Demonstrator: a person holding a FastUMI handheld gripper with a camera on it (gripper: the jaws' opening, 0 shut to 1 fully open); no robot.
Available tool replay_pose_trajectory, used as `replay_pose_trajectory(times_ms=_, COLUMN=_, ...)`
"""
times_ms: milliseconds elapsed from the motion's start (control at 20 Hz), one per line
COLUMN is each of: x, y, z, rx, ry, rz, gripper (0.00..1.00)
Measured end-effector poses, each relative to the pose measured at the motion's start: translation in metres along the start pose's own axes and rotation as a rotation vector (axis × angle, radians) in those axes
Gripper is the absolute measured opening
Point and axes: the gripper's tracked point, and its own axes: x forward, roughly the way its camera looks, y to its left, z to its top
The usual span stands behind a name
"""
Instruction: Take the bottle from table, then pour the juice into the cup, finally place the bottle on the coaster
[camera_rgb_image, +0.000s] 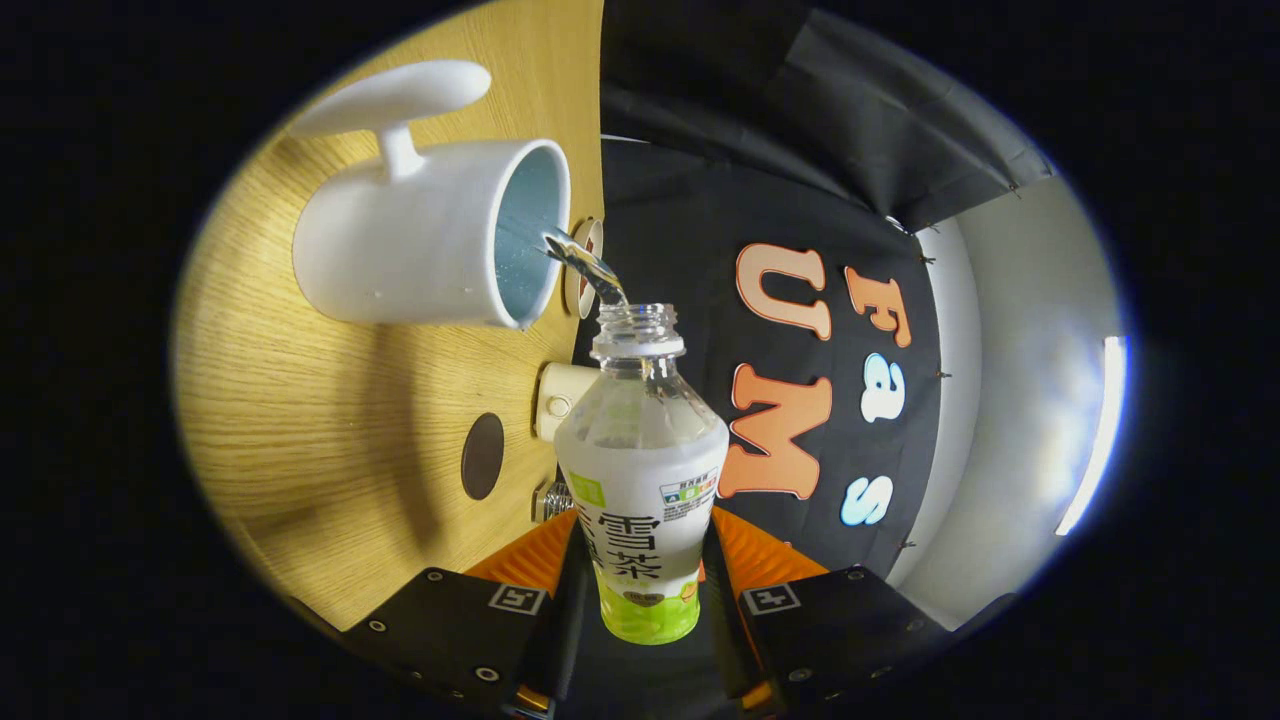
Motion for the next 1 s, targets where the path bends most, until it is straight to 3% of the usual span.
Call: replay_pose_trajectory(times_ms=1000, x=0.0074, y=-0.0065, z=-0.0016, rx=-0.101, ry=-0.002, rz=-0.064, gripper=0.57)
